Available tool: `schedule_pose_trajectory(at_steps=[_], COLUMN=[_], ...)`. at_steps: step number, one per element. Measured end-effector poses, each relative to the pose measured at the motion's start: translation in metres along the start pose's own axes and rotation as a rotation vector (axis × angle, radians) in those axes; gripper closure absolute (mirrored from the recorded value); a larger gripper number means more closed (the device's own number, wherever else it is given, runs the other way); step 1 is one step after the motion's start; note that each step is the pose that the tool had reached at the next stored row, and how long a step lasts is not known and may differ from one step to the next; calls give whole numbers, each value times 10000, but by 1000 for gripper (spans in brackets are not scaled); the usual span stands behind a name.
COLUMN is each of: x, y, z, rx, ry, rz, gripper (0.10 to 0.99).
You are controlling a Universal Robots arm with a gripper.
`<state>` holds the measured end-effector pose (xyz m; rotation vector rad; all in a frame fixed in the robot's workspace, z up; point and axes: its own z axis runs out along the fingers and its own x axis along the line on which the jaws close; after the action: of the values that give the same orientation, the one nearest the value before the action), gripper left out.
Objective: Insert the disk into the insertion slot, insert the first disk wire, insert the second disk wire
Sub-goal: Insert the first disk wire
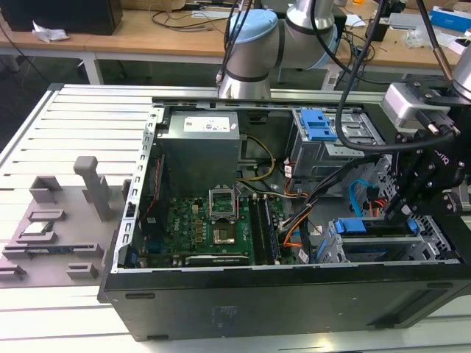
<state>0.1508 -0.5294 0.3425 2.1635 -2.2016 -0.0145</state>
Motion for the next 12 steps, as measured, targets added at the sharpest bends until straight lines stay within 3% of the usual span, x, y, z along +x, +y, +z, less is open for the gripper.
schedule_pose_trajectory(at_steps=[12], x=[3], y=[-14], z=[62], rx=[0], ry=[0], rz=[0], gripper=[922])
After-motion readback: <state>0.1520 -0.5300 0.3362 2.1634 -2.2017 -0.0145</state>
